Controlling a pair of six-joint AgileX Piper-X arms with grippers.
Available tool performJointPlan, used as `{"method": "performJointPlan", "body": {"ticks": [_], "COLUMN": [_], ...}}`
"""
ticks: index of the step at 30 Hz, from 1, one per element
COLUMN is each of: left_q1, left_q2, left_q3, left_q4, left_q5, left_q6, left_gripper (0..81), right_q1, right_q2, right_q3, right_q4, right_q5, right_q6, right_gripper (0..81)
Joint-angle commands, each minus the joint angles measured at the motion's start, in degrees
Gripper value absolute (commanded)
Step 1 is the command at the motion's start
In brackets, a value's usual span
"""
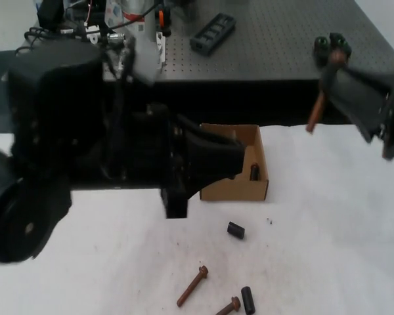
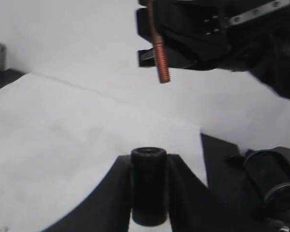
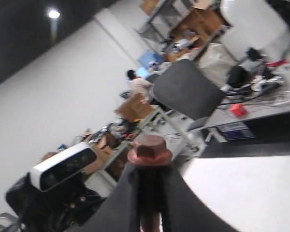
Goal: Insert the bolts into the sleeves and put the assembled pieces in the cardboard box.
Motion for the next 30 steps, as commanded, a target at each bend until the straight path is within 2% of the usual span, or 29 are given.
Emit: {"method": "performJointPlan", "body": {"ticks": [1,7,12,30], "left_q1": [-0.07,-0.07,-0.07,-0.07], "left_q2": [-1.16,-1.38,-1.38,-1.38], "left_q3": [0.09,0.09,0.09,0.09], "left_q4": [-2.67,-2.67,-2.67,-3.22], "left_q5": [2.85,2.92,2.92,2.38], "left_q6": [-1.58,-1.73,-1.73,-3.28], "left_gripper": [0.6,0.6,0.6,0.6], "right_q1": [0.89,7.17,10.09,11.72], "right_q2": [0.57,4.64,6.86,8.04], "right_q3": [-1.55,-5.0,-5.45,-5.45], "right_q4": [-3.67,-3.81,-3.81,-1.69], "right_q5": [-1.5,-1.49,-1.27,0.3], "right_q6": [2.16,-0.11,-0.93,-5.63], "right_gripper": [2.3,2.3,2.3,2.3]}}
